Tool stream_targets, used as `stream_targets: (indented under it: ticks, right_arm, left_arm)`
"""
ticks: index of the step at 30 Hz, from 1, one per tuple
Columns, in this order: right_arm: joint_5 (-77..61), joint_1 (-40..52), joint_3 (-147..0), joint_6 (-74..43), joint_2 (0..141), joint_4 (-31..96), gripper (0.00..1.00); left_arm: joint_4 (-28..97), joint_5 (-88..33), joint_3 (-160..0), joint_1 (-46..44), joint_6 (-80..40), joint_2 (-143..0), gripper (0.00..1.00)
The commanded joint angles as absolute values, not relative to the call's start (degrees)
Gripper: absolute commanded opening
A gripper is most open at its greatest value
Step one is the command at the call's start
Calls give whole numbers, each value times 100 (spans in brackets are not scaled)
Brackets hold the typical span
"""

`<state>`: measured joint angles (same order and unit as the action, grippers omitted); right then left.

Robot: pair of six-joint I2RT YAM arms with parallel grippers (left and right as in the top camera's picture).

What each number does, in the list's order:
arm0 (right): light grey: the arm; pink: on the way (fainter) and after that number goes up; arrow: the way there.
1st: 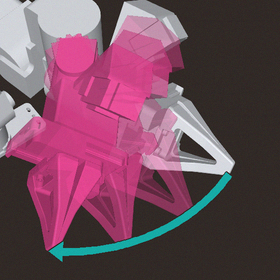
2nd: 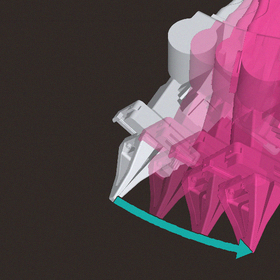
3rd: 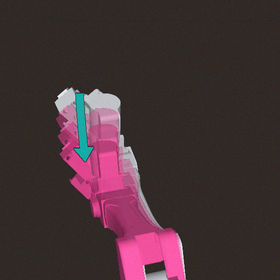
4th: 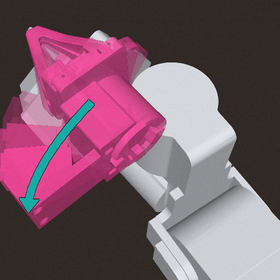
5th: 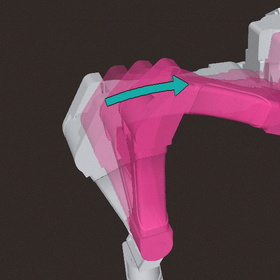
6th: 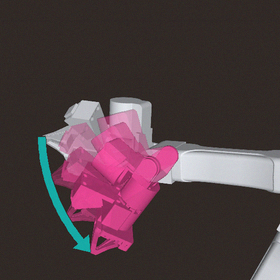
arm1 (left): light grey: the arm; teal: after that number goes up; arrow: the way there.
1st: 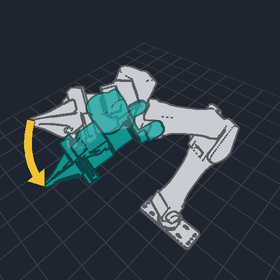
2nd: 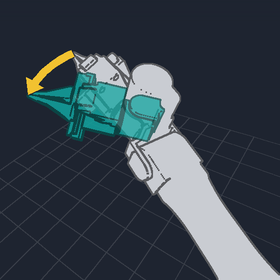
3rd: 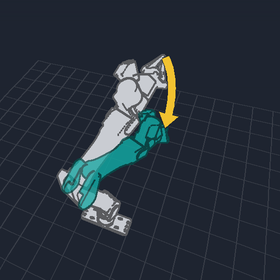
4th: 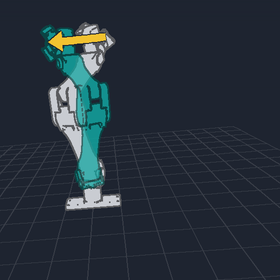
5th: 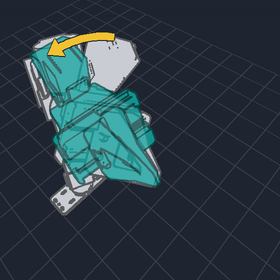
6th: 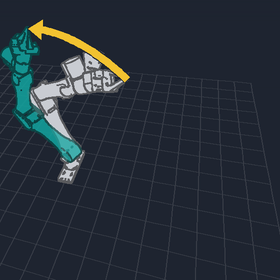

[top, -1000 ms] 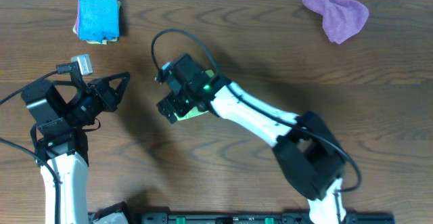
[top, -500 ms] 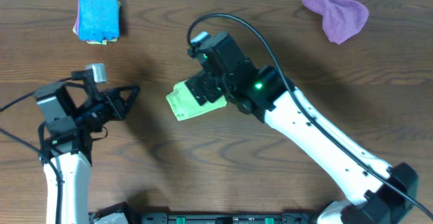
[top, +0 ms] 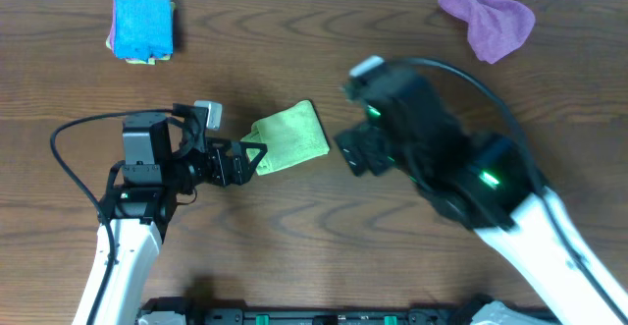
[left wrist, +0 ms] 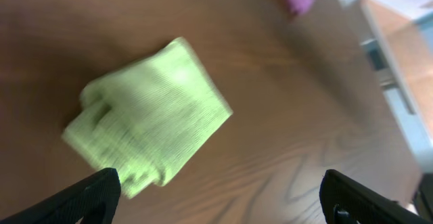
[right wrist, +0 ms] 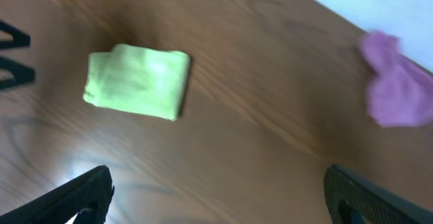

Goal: Fold the cloth
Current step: 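Hand the folded green cloth from the right gripper to the left gripper, then carry the green cloth with the left gripper to the blue cloth at back left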

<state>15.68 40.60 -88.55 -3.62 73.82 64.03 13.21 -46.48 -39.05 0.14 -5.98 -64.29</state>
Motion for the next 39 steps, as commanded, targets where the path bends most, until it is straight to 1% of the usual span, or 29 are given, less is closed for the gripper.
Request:
stream_targets:
  ticks: [1,5,8,13,15,18,20,22,26,33,37,39]
  right_arm:
    - [2123,4029,-8923,-685,6740,6761,99]
    - [2279,4032,-8921,-1138,5944,7690,99]
    - [2353,4032,-8899,-1643,5415,8388,99]
    - [2794,4032,-8355,-2357,4617,9087,99]
    - [2856,4032,-7852,-2377,4309,9089,99]
    - [2893,4032,-7310,-2379,4027,8984,99]
    - [2893,4032,-7153,-2375,3942,8973,99]
    - [2895,4032,-7146,-2373,3931,8980,99]
    - [2897,4032,-7146,-2318,3931,8984,99]
    - [2917,4032,-7146,-2309,3931,9013,99]
    - [2965,4032,-7146,-2309,3931,8954,99]
    - [2982,4032,-7146,-2307,3931,8917,99]
  left_arm:
    - [956,-5435,-3920,-10,-655,-6401,96]
    - [508,-5494,-3922,-5,-1400,-6401,96]
    - [801,-5238,-3920,-10,-1455,-6401,97]
    - [1938,-2832,-3920,-344,-1439,-6403,97]
    - [2049,-2156,-3920,-683,-1559,-6410,95]
    - [2078,-941,-3920,-1253,-2134,-6545,96]
    - [2069,-482,-3907,-1483,-2499,-6831,95]
    - [2016,-620,-3907,-1511,-2744,-7258,96]
    - [1505,-1262,-3907,-1503,-2941,-8034,95]
    - [576,-1776,-3907,-1500,-3301,-8499,95]
    - [222,-2235,-3907,-1503,-3474,-8914,96]
    - [231,-2235,-3907,-1505,-3474,-9039,95]
